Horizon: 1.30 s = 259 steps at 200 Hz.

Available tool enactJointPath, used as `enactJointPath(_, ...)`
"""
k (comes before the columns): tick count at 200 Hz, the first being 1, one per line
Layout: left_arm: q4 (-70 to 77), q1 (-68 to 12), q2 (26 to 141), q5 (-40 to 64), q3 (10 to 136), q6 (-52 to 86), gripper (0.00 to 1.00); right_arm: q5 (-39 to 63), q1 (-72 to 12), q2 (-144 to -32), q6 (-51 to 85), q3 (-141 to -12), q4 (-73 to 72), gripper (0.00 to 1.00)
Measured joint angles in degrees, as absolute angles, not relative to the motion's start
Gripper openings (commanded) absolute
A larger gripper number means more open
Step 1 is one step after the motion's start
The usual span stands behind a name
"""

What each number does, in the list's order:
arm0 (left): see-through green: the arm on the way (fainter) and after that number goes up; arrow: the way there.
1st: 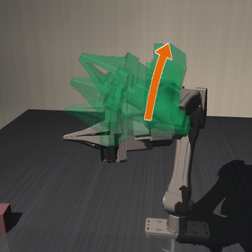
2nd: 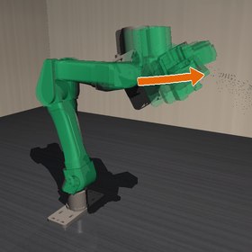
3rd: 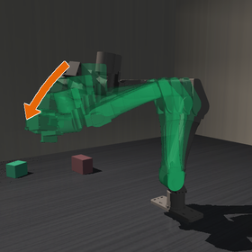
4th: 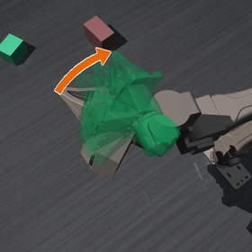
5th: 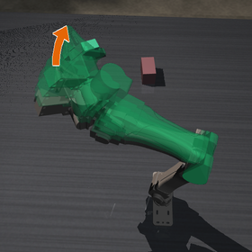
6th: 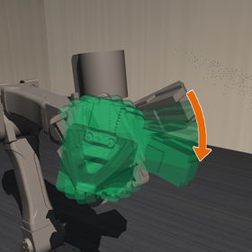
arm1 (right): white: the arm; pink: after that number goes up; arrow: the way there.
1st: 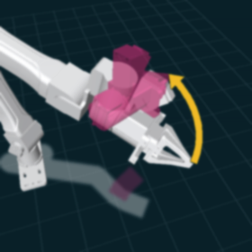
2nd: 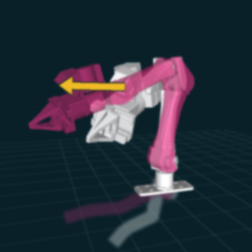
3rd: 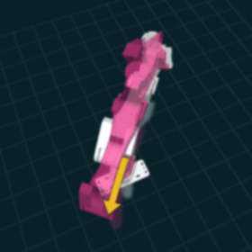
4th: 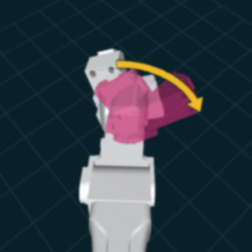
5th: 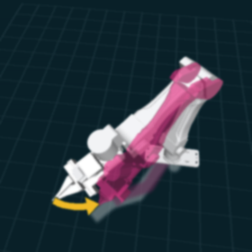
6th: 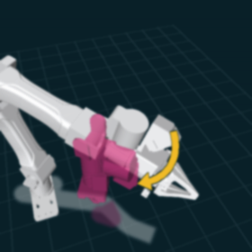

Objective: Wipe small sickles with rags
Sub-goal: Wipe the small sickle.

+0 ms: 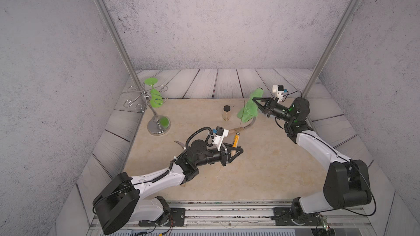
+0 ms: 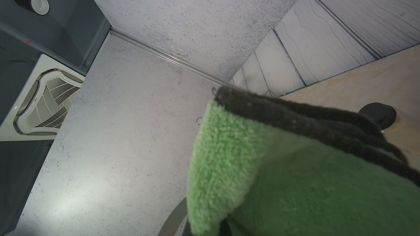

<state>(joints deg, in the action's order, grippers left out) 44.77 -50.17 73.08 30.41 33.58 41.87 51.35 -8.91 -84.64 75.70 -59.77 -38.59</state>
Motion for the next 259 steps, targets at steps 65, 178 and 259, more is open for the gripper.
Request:
enactJointPath(65, 47.09, -51.13, 77.01, 30.41, 33.71, 42.5, 0.0, 52.38, -9.78, -86.06, 80.6, -59.81, -45.71, 0.08)
enactJointPath(178, 47.11, -51.24, 80.66, 29.45, 38.5, 42.48, 0.0, 46.65, -15.25, -87.7, 90.13, -55.66, -62.5, 0.07)
enactJointPath(259, 42.48, -48.73, 80.88, 28.58, 42.7, 41.98, 0.0, 42.85, -18.57, -89.67, 94.56, -54.22, -72.38, 0.07)
